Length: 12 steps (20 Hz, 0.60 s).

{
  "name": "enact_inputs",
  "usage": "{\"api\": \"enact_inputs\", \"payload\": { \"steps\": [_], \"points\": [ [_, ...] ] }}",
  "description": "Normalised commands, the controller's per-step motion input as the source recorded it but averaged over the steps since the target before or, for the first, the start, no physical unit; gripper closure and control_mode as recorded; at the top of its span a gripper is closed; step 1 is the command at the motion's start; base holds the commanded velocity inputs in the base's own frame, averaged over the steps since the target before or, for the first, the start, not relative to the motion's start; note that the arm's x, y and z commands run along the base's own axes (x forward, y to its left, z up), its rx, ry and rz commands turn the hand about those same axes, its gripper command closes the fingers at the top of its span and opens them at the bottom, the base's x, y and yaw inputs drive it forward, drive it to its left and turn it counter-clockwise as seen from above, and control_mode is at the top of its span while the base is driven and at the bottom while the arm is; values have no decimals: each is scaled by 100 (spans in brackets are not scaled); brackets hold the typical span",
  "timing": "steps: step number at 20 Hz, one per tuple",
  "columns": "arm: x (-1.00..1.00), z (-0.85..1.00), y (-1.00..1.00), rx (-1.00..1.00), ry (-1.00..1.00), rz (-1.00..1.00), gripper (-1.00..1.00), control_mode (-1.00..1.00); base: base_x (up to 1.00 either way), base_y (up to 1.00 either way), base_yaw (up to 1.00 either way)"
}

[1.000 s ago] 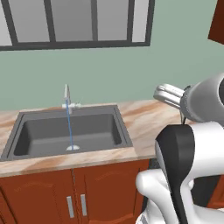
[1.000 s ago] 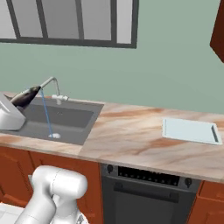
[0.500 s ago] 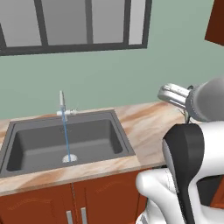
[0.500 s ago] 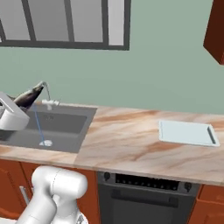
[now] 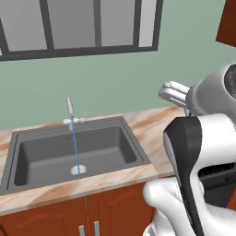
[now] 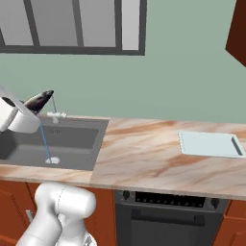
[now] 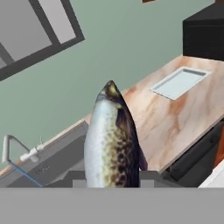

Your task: Take the fish out of the fridge, briefly rinse it in the sink, and place it on the tray next to the sink.

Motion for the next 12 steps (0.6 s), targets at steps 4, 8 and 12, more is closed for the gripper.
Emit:
{"api": "enact_inputs", "payload": {
  "steps": [4, 8, 12],
  "points": [
    [100, -49, -10, 23, 26, 43, 100, -100, 0, 0, 0],
    [100, -89, 0, 24, 30, 55, 100, -100, 0, 0, 0],
    [99, -98, 14, 24, 36, 58, 100, -100, 0, 0, 0]
  ]
}}
